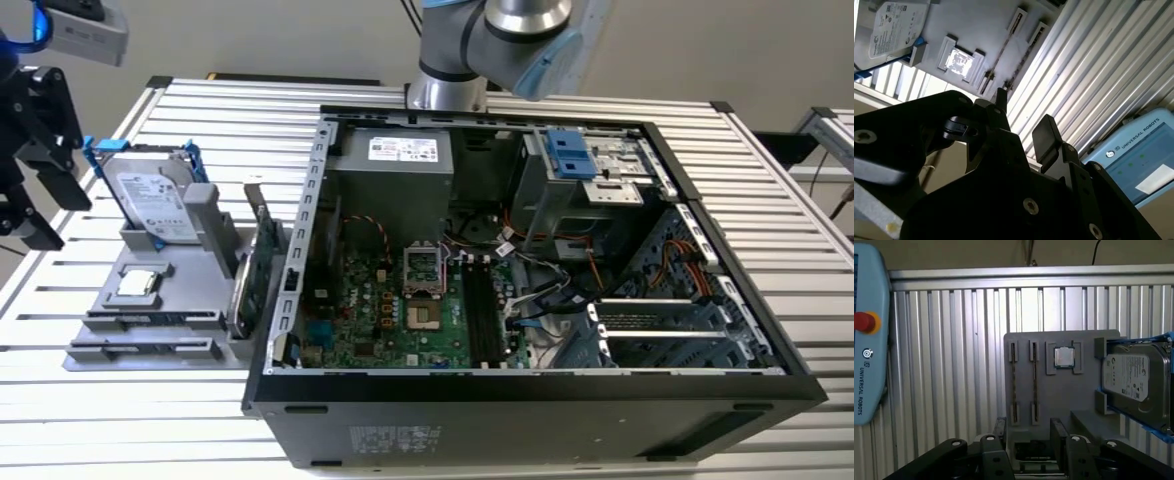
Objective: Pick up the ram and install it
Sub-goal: 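Pick up the ram and move it above insertion slot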
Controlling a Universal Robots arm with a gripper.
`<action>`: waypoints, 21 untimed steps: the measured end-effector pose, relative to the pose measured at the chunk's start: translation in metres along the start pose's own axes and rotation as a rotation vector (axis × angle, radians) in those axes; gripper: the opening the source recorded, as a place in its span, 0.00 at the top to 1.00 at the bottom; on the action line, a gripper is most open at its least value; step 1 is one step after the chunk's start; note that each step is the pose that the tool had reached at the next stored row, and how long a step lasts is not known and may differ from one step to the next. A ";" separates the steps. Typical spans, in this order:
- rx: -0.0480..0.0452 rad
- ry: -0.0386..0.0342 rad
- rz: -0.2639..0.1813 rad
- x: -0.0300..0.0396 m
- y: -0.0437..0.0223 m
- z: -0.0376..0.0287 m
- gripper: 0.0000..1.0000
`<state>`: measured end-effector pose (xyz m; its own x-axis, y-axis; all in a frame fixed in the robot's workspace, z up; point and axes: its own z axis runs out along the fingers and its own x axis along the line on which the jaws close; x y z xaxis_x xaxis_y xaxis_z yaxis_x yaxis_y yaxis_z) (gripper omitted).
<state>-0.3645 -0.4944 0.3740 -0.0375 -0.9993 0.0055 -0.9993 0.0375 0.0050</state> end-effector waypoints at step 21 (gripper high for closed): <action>0.0012 0.0296 0.000 -0.0041 0.0001 0.0098 0.00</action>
<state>-0.3645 -0.4904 0.3641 -0.0375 -0.9987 0.0351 -0.9993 0.0376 0.0038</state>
